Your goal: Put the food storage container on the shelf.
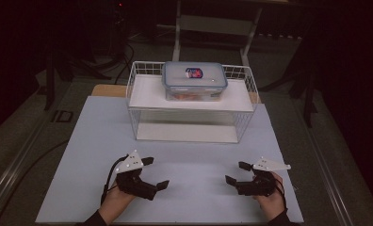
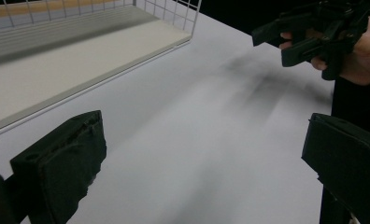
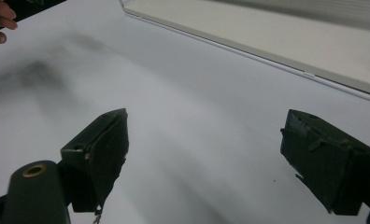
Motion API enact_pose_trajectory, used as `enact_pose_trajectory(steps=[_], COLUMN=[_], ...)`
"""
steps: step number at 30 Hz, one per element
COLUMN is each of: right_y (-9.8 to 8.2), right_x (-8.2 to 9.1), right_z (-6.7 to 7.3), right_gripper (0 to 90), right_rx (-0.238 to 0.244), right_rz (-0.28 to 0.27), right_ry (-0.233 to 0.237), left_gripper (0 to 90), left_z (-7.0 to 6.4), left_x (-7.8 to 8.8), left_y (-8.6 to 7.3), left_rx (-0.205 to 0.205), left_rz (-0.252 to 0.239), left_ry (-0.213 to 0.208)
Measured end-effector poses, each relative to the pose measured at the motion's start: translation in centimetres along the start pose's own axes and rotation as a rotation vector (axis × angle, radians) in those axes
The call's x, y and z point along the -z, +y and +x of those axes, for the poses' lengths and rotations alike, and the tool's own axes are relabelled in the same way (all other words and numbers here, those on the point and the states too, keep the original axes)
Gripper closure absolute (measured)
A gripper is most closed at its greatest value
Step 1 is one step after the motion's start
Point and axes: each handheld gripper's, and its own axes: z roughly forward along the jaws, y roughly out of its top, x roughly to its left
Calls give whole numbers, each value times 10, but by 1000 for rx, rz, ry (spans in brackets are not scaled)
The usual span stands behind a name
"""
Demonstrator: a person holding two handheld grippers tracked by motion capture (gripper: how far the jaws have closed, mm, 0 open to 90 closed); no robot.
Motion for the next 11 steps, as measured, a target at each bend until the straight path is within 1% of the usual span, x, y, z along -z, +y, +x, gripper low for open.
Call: enact_pose_trajectory(steps=[6,11], right_y=[-1,-1], right_x=[0,0], right_z=[-2,-2], right_gripper=[149,149], right_rx=[-14,-12], right_rz=[5,7], right_ry=[-2,-1], left_gripper=[0,0], left_z=[1,1], left_x=[0,-1], left_y=[0,0], left_rx=[6,6], left_rz=[-2,-2], left_ry=[0,-3])
